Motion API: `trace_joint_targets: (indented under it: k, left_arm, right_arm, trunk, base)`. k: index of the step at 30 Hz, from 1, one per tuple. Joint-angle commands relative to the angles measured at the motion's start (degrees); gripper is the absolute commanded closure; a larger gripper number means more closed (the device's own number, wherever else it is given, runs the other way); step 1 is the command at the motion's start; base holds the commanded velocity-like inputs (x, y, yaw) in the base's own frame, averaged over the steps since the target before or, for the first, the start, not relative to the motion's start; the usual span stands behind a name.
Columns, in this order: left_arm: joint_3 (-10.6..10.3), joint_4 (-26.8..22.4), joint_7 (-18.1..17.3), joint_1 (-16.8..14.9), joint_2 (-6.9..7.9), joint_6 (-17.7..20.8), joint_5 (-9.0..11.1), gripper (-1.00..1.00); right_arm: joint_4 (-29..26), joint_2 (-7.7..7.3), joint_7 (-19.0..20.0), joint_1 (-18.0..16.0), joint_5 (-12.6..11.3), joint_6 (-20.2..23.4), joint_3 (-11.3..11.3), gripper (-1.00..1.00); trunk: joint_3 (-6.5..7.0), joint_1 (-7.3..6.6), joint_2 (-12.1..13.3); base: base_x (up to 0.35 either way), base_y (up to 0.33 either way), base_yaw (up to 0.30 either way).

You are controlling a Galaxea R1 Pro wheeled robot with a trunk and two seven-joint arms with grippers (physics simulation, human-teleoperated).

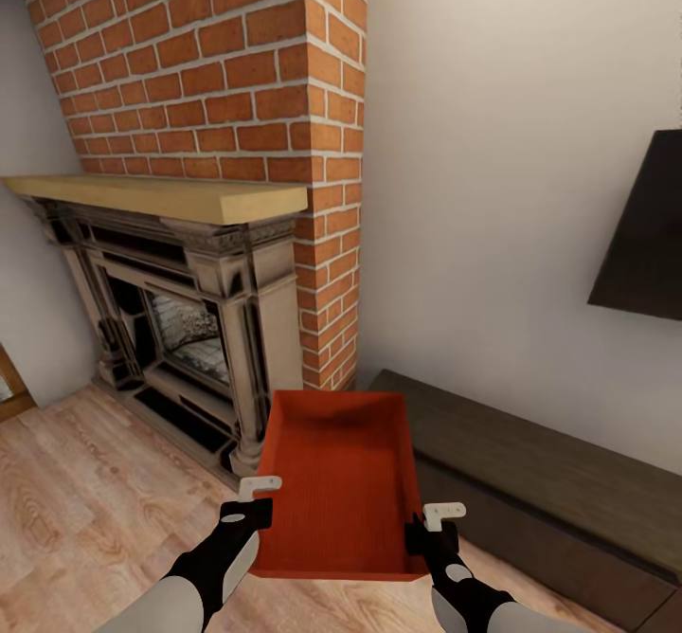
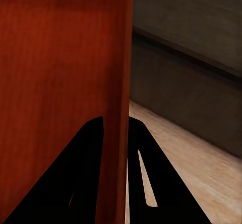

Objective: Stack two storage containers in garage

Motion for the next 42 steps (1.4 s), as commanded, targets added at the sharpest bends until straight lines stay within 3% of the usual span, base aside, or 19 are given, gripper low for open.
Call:
trace_joint_targets:
  k: [1, 9, 42]
  left_arm:
    - [0.1, -0.1, 0.8, 0.0, 0.03, 0.4, -0.3, 1.00]
    - [0.1, -0.1, 0.8, 0.0, 0.03, 0.4, -0.3, 1.00]
    - [0.1, 0.0, 0.8, 0.0, 0.02, 0.4, -0.3, 1.00]
  right_arm:
    - [0.1, 0.02, -0.5, -0.1, -0.9, -0.4, -1.2, 1.00]
    - [0.1, -0.02, -0.5, -0.1, -0.9, -0.4, -1.2, 1.00]
    - [0.1, 0.02, -0.5, -0.1, -0.8, -0.3, -1.2, 1.00]
  trunk:
    - [0.03, 0.00, 0.0]
    - [0.58, 0.00, 0.0]
    - [6.54, -7.25, 13.2]
  base:
    - [0.000, 0.000, 0.000]
    - [0.000, 0.000, 0.000]
    - [0.000, 0.000, 0.000]
